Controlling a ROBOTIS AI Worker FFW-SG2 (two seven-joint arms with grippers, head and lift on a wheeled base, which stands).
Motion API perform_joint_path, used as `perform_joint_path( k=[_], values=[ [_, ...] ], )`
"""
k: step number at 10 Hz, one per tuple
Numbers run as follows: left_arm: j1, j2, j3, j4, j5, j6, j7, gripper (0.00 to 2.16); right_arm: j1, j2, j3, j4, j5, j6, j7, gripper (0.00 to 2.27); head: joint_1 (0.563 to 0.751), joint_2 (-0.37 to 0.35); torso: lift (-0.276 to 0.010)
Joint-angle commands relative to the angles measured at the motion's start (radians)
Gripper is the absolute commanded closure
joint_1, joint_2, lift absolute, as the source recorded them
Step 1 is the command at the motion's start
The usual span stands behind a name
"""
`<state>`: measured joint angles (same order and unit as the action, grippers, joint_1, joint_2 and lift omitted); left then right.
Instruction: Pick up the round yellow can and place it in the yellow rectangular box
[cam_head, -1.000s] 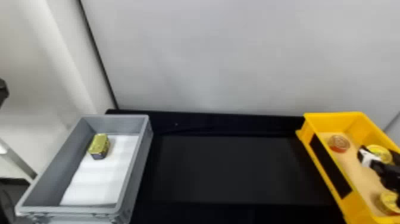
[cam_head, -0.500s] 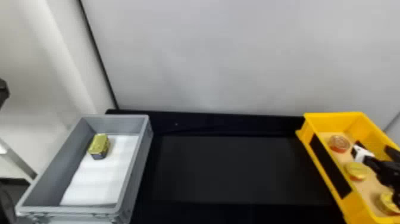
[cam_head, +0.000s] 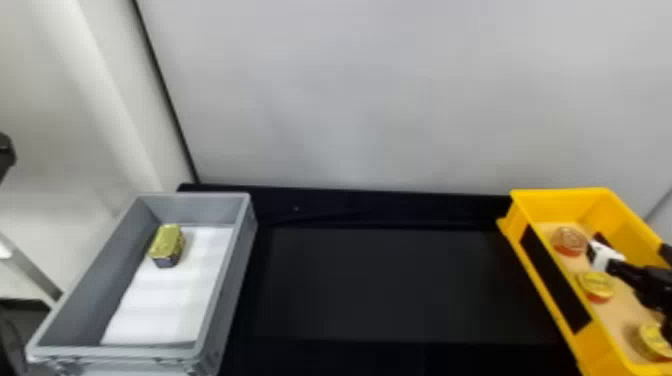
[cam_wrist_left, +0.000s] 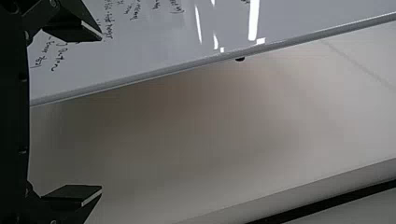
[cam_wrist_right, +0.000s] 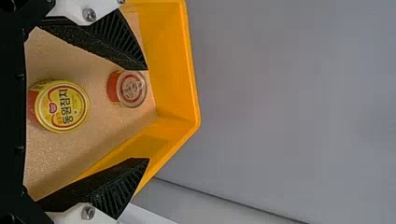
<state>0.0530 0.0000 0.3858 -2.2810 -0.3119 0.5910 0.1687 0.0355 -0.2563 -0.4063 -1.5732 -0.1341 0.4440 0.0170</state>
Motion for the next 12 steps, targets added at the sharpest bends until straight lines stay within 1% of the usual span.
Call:
perform_joint_path(
  k=[1,3,5,7,9,11,12],
  values=[
    [0.001,-0.003,0.002,0.000,-0.001,0.000,0.000,0.13,0.018,-0.011,-0.023,-0.064,0.007,-0.033,0.003,0.07,0.694,0.014,-0.090],
    [0.002,-0.003,0.007,0.000,0.001,0.000,0.000,0.12,0.044,-0.028,-0.074,-0.179,0.060,-0.033,0.006,0.09,0.694,0.014,-0.090],
    [0.002,-0.003,0.013,0.000,0.001,0.000,0.000,0.13,0.057,-0.028,-0.163,-0.281,0.120,-0.030,0.012,0.11,0.694,0.014,-0.090],
    [0.002,-0.003,0.015,-0.002,0.001,0.000,0.000,0.13,0.058,-0.028,-0.240,-0.332,0.120,-0.039,0.023,0.11,0.694,0.014,-0.090],
    [0.001,-0.003,0.015,0.000,-0.001,-0.002,0.000,0.13,0.044,-0.032,-0.302,-0.373,0.119,-0.079,0.024,0.12,0.694,0.014,-0.090],
    [0.001,-0.003,0.016,-0.002,-0.001,-0.002,0.000,0.13,0.027,-0.046,-0.353,-0.392,0.050,-0.134,0.020,0.12,0.694,0.014,-0.090],
    [0.002,-0.003,0.018,-0.002,-0.001,-0.002,0.000,0.12,0.017,-0.066,-0.378,-0.413,0.013,-0.132,0.024,0.12,0.694,0.014,-0.090]
  ],
)
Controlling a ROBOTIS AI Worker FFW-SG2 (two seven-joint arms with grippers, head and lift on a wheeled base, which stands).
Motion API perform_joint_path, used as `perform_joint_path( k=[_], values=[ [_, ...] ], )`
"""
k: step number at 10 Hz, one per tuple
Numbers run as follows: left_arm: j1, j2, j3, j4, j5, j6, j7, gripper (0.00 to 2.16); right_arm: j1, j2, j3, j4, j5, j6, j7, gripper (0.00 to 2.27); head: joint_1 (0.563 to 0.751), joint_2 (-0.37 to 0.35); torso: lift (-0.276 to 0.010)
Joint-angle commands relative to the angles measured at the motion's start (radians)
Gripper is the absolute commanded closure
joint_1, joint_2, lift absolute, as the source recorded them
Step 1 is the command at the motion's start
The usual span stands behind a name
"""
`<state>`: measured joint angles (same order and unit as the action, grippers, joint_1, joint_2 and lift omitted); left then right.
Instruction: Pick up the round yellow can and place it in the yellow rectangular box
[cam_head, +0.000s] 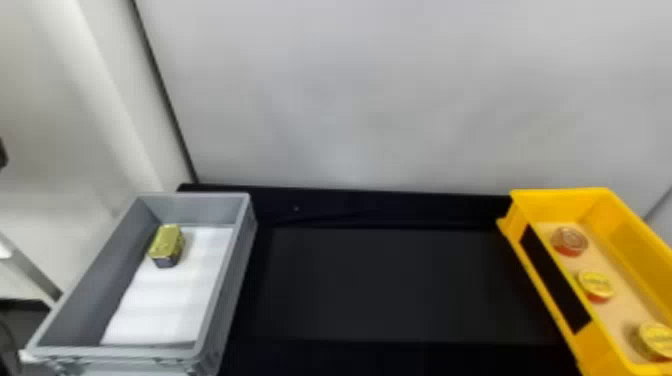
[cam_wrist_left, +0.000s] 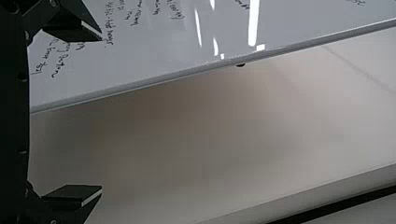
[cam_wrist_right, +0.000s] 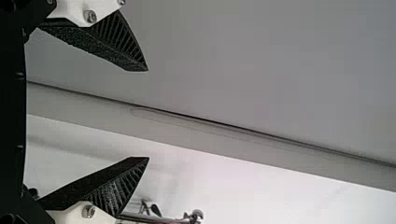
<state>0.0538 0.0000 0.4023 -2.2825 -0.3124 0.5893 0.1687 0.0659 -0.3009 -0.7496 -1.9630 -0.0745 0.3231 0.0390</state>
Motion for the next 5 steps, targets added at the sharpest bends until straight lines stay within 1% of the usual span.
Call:
perform_joint_path(
  k=[1,2,3,4,5],
  values=[
    [0.001,-0.003,0.003,-0.002,-0.001,0.000,0.000,0.13,-0.023,-0.049,-0.051,-0.033,-0.093,-0.007,0.007,0.12,0.694,0.014,-0.090],
    [0.001,-0.003,0.003,-0.002,-0.001,0.000,0.000,0.12,-0.034,-0.090,-0.067,-0.040,-0.136,0.016,0.030,0.12,0.694,0.014,-0.090],
    [0.003,-0.003,0.003,-0.002,-0.001,-0.002,0.000,0.13,-0.037,-0.130,-0.071,-0.051,-0.146,0.044,0.036,0.12,0.694,0.014,-0.090],
    [0.003,-0.003,0.004,-0.002,-0.001,-0.005,0.000,0.13,-0.040,-0.153,-0.071,-0.068,-0.148,0.061,0.029,0.12,0.694,0.014,-0.090],
    [0.003,-0.003,0.007,-0.002,-0.002,-0.008,0.002,0.13,-0.037,-0.149,-0.071,-0.112,-0.123,0.077,-0.024,0.12,0.694,0.014,-0.090]
  ],
)
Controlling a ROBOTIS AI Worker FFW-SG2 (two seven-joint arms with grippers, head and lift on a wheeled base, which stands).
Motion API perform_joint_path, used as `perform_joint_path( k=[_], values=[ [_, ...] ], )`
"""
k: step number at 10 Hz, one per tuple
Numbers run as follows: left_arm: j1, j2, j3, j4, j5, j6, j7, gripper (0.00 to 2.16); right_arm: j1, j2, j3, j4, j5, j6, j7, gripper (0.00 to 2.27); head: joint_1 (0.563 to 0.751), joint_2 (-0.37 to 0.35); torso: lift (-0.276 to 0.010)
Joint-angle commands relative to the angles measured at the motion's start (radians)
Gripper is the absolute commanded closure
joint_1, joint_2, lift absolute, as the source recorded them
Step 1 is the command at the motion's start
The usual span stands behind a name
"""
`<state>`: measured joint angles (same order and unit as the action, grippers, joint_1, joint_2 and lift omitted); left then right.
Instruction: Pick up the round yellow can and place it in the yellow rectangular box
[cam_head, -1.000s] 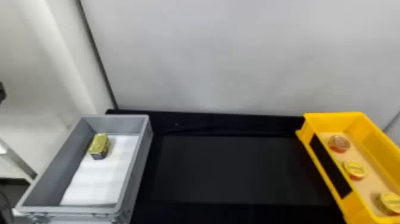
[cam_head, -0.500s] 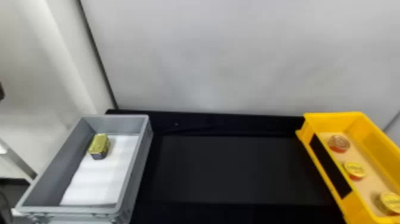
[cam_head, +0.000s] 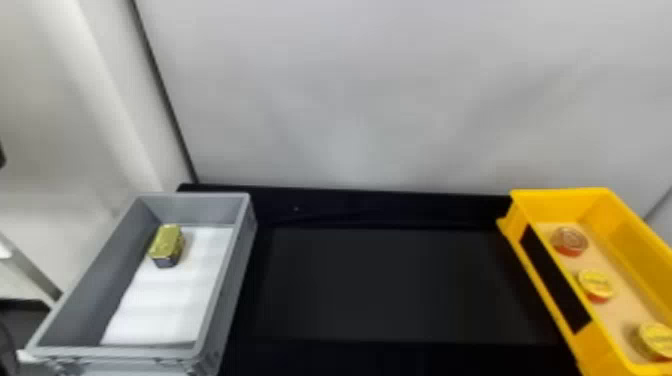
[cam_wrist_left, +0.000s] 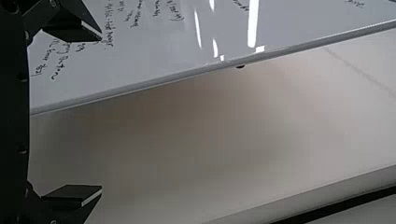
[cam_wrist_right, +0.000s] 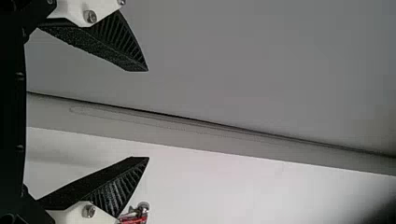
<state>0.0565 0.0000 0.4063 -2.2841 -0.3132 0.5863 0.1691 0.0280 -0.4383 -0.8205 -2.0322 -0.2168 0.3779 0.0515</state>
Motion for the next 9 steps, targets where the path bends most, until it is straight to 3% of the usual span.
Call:
perform_joint_path(
  k=[1,9],
  values=[
    [0.002,-0.003,0.011,-0.002,-0.003,-0.011,0.004,0.13,-0.005,0.001,-0.002,-0.066,0.019,0.026,-0.058,0.11,0.694,0.014,-0.090],
    [0.006,-0.003,0.028,-0.017,-0.007,-0.023,0.017,0.13,-0.151,-0.071,-0.011,-0.258,0.068,0.523,-0.045,0.05,0.694,0.014,-0.090]
  ],
)
